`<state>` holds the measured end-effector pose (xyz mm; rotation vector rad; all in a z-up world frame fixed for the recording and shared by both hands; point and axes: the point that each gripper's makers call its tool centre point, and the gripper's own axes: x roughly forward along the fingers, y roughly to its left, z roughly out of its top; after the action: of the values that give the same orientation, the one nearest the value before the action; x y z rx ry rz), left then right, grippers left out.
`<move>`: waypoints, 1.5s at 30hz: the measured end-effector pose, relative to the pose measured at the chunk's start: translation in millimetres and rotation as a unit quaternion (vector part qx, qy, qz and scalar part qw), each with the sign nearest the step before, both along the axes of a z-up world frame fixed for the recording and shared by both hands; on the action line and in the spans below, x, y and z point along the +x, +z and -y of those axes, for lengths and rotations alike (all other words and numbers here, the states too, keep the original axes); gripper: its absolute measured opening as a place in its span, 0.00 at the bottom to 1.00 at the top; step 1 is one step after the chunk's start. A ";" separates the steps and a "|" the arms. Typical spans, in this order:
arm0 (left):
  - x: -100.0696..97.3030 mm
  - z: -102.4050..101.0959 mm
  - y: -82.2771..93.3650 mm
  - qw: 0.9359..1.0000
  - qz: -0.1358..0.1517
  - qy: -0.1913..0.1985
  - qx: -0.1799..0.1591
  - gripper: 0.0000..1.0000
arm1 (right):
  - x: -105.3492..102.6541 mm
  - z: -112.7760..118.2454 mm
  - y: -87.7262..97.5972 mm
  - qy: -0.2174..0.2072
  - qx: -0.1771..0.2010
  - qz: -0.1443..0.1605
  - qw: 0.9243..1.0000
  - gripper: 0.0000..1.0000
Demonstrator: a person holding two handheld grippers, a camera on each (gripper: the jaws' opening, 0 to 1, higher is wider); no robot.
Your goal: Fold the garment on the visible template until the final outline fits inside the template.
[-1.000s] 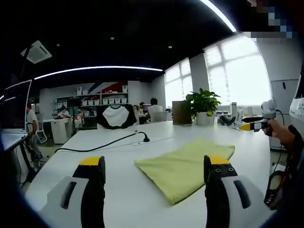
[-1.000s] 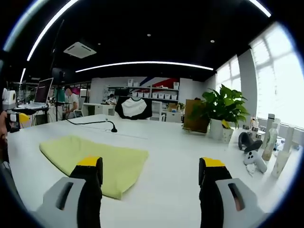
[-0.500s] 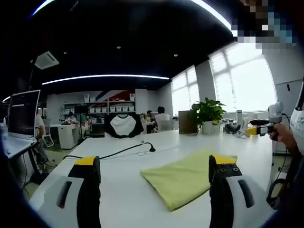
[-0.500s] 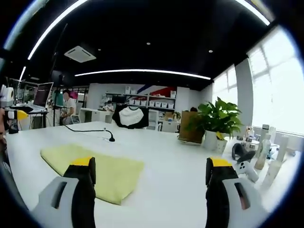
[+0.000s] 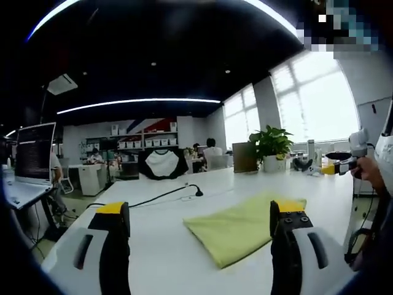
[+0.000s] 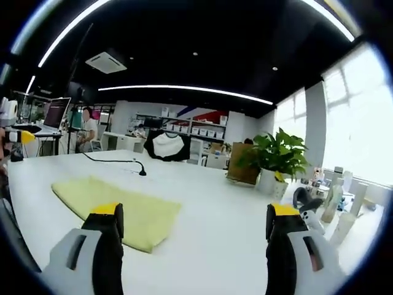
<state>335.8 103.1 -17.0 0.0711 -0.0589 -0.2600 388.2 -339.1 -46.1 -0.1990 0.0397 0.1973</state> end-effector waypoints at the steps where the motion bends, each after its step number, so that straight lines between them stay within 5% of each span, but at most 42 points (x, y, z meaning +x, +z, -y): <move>1: -0.8 0.3 -0.1 1.000 0.001 0.000 0.001 1.00 | -0.8 -0.3 -0.4 0.001 0.000 0.000 1.000 0.99; 45: -4.0 -3.1 -0.4 1.000 0.001 0.012 0.011 1.00 | -5.5 1.7 -11.9 0.004 0.000 -0.018 1.000 0.99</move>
<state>331.8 106.2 -17.4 0.0945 -0.0563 -0.2368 382.7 -340.7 -58.0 -0.1954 0.0750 0.2094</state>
